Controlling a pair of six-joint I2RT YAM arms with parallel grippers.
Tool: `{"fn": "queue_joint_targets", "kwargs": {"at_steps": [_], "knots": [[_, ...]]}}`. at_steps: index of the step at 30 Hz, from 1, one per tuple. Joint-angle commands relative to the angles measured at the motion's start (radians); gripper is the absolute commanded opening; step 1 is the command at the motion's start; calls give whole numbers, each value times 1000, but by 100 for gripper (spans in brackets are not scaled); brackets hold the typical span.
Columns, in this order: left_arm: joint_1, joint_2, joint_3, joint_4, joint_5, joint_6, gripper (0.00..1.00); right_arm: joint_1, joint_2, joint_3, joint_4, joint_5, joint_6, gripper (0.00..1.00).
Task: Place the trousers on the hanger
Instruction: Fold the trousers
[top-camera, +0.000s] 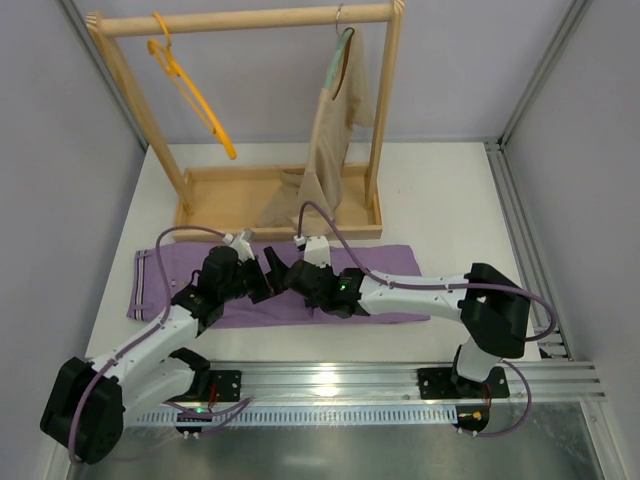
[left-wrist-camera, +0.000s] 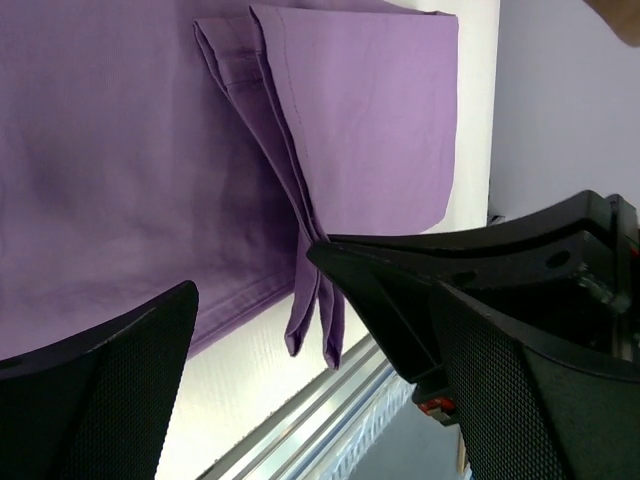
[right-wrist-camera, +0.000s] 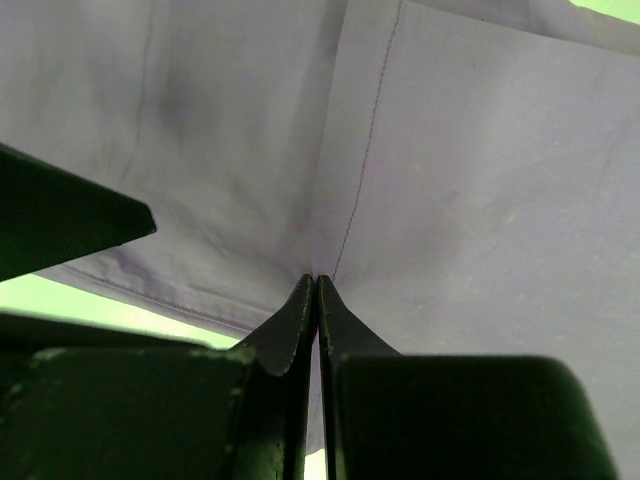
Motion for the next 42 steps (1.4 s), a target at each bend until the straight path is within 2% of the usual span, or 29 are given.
{"fn": "queue_joint_targets", "kwargs": {"at_steps": [1,5,19,24,28,31,32,34,35,36,38,39,40,42], "knots": [[5,54,-21,228,59,-44,98,10,-59,-19,82,-6,25,4],[5,146,-21,286,71,-66,92,10,-56,-36,111,-16,32,4],[-17,355,-66,547,70,-158,89,9,-31,-42,149,-12,55,4],[-61,464,-47,639,81,-181,81,9,-30,-53,146,-6,68,4],[-82,511,-46,699,75,-205,71,10,-33,-54,142,-6,68,4],[-89,527,-44,724,78,-218,58,10,-31,-51,145,-5,72,4],[-92,527,-43,727,79,-221,45,10,-30,-51,142,-5,71,4],[-92,521,-39,715,78,-224,31,10,-27,-47,140,-11,72,4],[-92,516,-29,702,79,-222,19,10,-27,-42,139,-11,72,4],[-92,513,-21,655,78,-210,11,10,-25,-42,137,-15,69,9],[-92,501,2,589,73,-193,0,10,-34,-36,128,-31,62,18],[-92,496,25,545,67,-182,0,10,-40,-38,125,-40,60,24],[-92,484,36,476,58,-164,0,12,-63,-45,125,-60,57,34],[-92,467,66,346,39,-135,0,12,-89,-59,132,-98,43,43]]}}
